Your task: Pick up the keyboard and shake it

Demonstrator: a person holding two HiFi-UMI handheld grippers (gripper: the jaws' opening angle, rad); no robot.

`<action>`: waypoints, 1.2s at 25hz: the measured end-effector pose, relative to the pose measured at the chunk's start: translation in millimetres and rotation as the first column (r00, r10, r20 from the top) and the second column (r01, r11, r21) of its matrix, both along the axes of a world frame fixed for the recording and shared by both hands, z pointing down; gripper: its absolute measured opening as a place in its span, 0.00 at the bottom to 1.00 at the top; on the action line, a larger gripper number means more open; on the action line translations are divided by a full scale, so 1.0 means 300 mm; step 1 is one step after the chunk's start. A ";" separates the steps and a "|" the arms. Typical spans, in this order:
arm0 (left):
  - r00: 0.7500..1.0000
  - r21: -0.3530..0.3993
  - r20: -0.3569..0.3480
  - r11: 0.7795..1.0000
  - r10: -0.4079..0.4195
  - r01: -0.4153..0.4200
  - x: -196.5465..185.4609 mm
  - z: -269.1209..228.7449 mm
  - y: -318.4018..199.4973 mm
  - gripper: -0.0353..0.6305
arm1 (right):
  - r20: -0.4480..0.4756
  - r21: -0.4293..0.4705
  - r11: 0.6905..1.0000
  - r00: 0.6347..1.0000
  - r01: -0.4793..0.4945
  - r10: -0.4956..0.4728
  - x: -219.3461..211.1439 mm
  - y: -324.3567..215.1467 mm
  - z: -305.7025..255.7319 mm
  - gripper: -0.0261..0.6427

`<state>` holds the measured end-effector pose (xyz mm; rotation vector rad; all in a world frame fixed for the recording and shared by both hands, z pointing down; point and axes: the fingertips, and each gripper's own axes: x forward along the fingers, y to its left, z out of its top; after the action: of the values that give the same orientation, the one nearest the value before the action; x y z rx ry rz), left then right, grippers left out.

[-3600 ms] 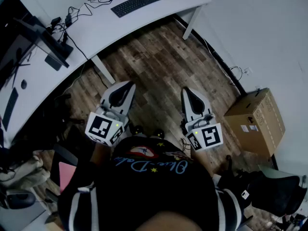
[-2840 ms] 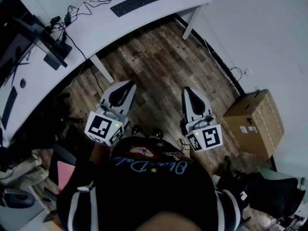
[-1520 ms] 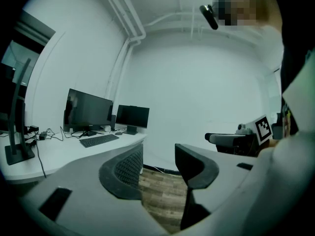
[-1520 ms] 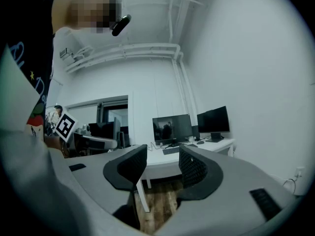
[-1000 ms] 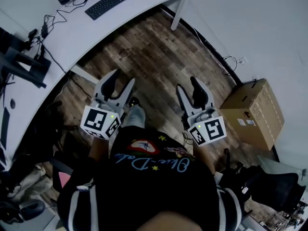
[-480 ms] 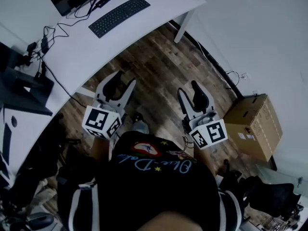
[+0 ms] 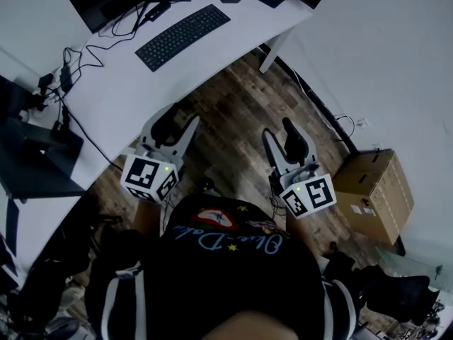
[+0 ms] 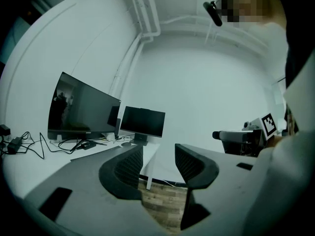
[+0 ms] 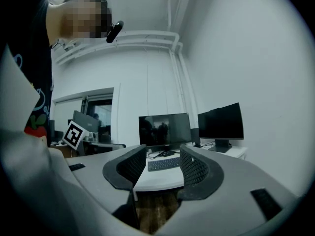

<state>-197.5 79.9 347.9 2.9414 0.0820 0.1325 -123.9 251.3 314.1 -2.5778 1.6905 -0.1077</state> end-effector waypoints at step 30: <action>0.918 -0.016 0.106 0.922 -0.382 0.386 0.409 0.118 -0.430 0.32 | 0.051 0.015 0.942 0.940 0.336 -0.337 0.704 -0.536 0.072 0.31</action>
<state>-74.7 -49.1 383.2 2.8408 -0.5011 0.2171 87.4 90.6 335.8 -2.2324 2.0895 -0.1826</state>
